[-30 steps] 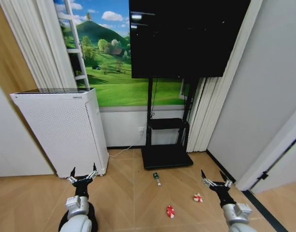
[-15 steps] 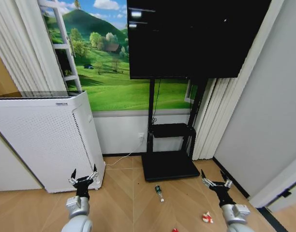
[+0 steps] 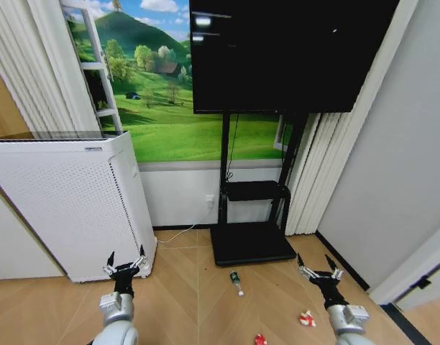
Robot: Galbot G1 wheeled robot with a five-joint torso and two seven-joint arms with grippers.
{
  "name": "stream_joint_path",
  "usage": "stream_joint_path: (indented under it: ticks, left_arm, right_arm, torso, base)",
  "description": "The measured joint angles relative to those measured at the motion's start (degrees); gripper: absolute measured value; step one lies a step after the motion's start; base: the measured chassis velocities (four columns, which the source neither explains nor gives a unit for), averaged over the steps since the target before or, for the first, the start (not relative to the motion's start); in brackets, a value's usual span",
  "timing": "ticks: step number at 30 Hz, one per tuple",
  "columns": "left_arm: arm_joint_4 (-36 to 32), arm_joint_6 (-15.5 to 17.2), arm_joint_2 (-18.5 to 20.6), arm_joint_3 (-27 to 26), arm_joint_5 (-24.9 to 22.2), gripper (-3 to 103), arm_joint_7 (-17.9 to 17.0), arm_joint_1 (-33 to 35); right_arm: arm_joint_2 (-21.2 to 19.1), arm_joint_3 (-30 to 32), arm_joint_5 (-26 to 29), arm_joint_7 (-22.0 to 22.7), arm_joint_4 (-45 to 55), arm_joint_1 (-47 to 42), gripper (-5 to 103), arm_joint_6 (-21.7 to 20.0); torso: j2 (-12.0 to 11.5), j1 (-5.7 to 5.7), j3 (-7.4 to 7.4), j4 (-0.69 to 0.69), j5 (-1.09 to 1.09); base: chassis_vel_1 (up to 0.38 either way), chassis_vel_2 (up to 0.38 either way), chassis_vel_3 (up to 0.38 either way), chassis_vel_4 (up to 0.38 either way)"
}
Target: Pick up the trash bin and place the garbage on the floor into it.
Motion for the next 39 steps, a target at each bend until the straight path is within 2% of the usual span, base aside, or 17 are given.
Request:
stream_joint_path:
  ticks: [6,10,16,39]
  left_arm:
    - [0.1,0.1,0.0,0.0,0.4,100,0.0,0.0]
    - [0.3,0.1,0.0,0.0,0.5,100,0.1,0.0]
    - [0.6,0.1,0.0,0.0,0.6,100,0.1,0.0]
    - [0.0,0.1,0.1,-0.1,1.2,100,0.1,1.0]
  right_arm:
    - [0.0,-0.2,0.0,-0.1,-0.3,0.1,100,0.2]
    - [0.1,-0.5,-0.1,-0.2,-0.8,0.3,100,0.5]
    - [0.1,-0.9,-0.3,-0.3,-1.2,0.5,100,0.6]
    - [0.2,-1.0,-0.7,-0.5,-1.3,-0.1,100,1.2]
  torso:
    - [-1.6,-0.65,-0.95,-0.01,0.0]
    - [-3.9,-1.54,-2.33,-0.01,0.01]
    - [-5.8,-2.31,-3.53,-0.01,0.01]
    - [-11.3,-4.45,-6.87,-0.01,0.01]
  base:
    - [0.0,0.0,0.0,0.0]
    - [0.0,0.0,0.0,0.0]
    - [0.0,0.0,0.0,0.0]
    - [0.0,0.0,0.0,0.0]
